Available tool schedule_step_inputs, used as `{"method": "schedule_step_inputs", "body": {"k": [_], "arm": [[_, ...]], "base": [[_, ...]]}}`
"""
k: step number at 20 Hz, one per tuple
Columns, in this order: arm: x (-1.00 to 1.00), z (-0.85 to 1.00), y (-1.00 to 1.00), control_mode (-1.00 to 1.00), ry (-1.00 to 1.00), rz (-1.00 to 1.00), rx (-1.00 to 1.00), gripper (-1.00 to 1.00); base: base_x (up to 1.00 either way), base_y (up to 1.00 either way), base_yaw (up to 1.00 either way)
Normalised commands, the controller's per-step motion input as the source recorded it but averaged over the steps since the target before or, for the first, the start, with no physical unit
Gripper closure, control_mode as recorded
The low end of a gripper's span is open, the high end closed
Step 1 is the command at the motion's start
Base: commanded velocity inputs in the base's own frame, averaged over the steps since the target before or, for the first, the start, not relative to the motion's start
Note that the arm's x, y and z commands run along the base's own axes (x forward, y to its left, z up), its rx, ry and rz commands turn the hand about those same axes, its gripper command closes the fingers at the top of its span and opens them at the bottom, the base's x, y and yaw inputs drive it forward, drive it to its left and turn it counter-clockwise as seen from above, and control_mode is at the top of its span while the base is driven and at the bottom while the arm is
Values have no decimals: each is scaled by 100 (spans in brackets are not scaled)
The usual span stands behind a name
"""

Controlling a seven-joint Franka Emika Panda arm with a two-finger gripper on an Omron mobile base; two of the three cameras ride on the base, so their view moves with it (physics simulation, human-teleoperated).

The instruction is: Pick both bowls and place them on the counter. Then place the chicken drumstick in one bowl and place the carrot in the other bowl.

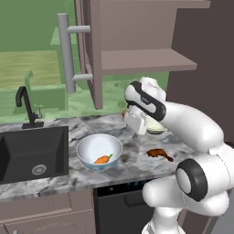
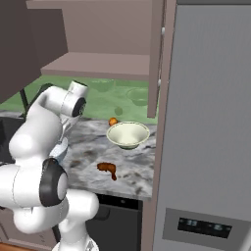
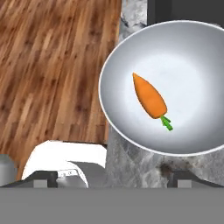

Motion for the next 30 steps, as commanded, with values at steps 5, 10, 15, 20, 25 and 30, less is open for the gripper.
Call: {"method": "schedule_step_inputs", "body": {"k": [5,10,15,20,25,30], "arm": [[-39,21,-30,-100,0,-52,5,-100],[-38,-1,-8,-100,0,-55,-2,-100],[-28,0,-16,-100,1,-51,-7,-100],[-21,0,-42,-100,4,-44,-5,-100],[-5,-11,-35,-100,2,-29,-15,-100],[0,-2,-31,-100,4,-17,-21,-100]], "base": [[0,0,0],[0,0,0],[0,0,0],[0,0,0],[0,0,0],[0,0,0]]}}
